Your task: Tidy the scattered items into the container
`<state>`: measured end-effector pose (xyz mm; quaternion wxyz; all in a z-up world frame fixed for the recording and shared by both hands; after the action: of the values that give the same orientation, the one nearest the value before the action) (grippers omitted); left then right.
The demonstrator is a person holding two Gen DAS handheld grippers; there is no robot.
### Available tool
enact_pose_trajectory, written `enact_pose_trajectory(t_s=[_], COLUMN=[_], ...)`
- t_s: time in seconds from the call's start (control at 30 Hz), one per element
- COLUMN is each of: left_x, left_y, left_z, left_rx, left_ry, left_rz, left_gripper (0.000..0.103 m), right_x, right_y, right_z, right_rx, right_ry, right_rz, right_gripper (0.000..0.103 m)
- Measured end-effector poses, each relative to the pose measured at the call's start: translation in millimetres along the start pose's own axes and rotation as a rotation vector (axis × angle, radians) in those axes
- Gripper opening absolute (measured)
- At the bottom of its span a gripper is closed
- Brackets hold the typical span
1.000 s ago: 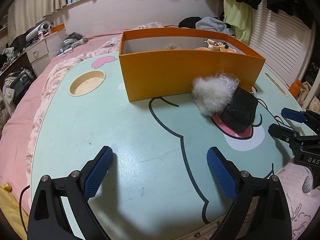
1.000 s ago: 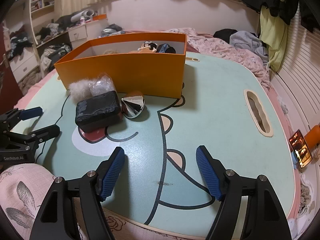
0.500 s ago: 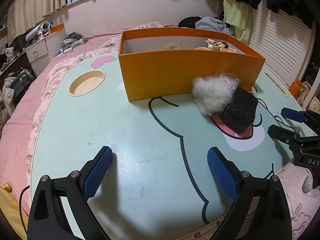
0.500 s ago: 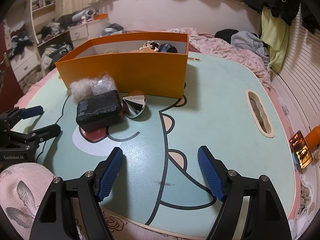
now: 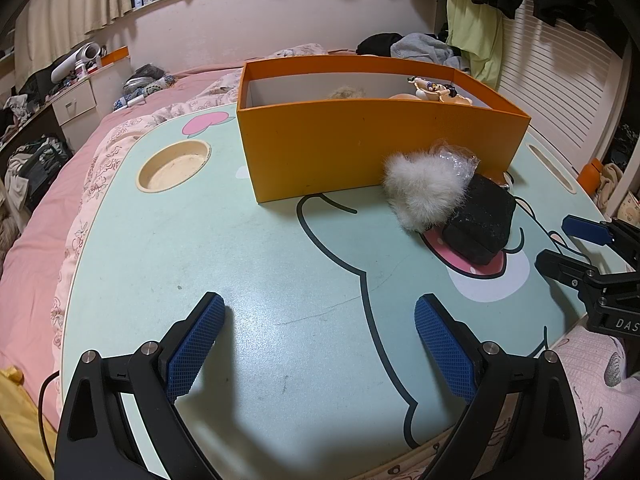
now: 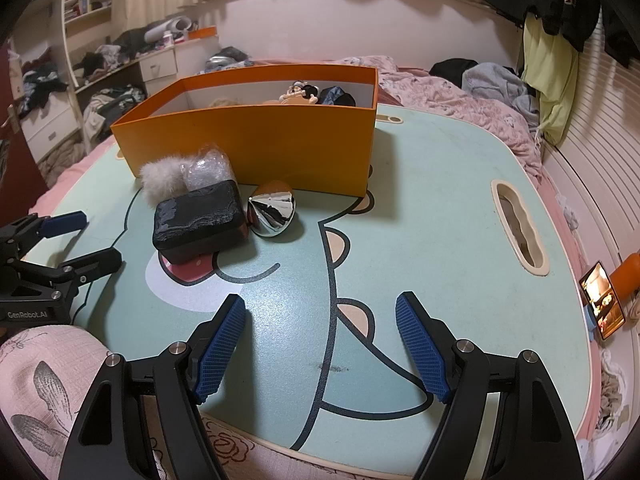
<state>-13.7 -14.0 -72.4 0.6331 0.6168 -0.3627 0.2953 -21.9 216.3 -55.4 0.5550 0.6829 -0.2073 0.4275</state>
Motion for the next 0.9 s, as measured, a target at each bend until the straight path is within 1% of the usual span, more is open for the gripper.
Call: enact_pose_trajectory(t_s=[0.67,0.83,0.9], left_x=[0.2,0.2,0.2], left_y=[0.0,0.0,0.0], left_z=[-0.1,-0.1,-0.2], left_rx=[0.000,0.001,0.000], left_ry=[0.000,-0.001,-0.001], left_rz=[0.000,0.000,-0.001], left_gripper=[0.096,0.096,0.096], right_x=[0.7,2.8,3.3], right_y=[0.0,1.0,5.1], right_z=[-0.4,1.3,2.2], right_rx=[-0.003,-0.014,-0.017], right_ry=[0.000,0.020,0.050], right_rz=[-0.002,-0.003,0.002], right_gripper=[0.078,0.078,0.076])
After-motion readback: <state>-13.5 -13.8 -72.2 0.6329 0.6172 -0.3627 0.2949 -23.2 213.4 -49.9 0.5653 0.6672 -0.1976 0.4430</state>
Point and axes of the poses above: each gripper's, at about its wrist camera, not at the fingertips, and x roughly against the way its jaws point, z to its left, y to its top, the point moved 9 cm from there along -x, roughly the way its jaws point, and after that the axes turned 7 degrees about z, right-handed, at the moved point
